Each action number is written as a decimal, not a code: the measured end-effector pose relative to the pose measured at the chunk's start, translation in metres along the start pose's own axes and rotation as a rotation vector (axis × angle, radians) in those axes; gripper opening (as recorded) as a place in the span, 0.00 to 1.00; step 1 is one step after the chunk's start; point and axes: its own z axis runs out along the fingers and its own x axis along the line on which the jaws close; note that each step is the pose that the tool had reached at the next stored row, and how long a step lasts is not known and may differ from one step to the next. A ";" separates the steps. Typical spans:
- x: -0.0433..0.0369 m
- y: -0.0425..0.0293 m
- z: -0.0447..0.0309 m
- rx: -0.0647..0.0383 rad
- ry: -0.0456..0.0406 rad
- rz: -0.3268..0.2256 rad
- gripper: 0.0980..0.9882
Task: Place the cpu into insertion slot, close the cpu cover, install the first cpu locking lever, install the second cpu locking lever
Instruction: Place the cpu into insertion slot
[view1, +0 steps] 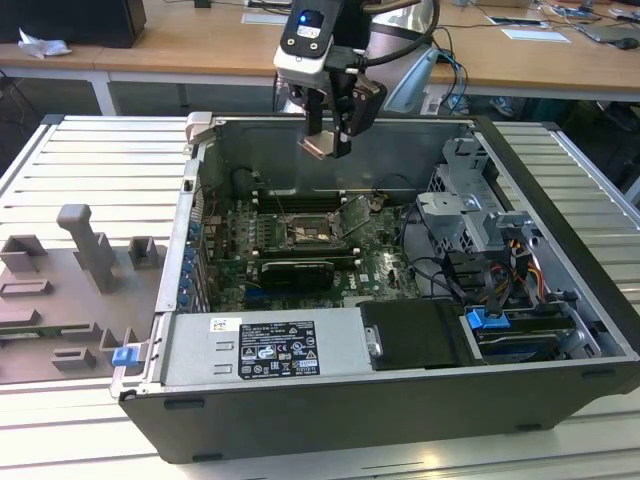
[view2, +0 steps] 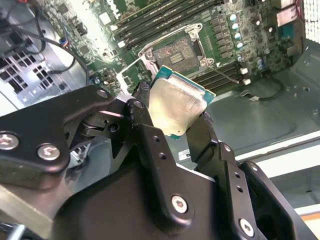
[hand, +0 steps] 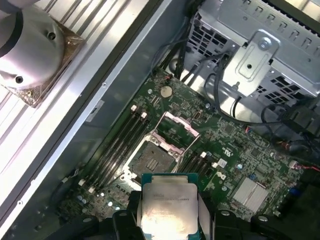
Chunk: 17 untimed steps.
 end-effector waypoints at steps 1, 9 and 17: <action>0.0000 0.0000 0.0002 0.000 -0.0019 0.025 0.49; -0.0001 0.0000 0.0011 -0.003 -0.0116 0.150 0.49; -0.0001 -0.0001 0.0034 -0.005 -0.0217 0.282 0.49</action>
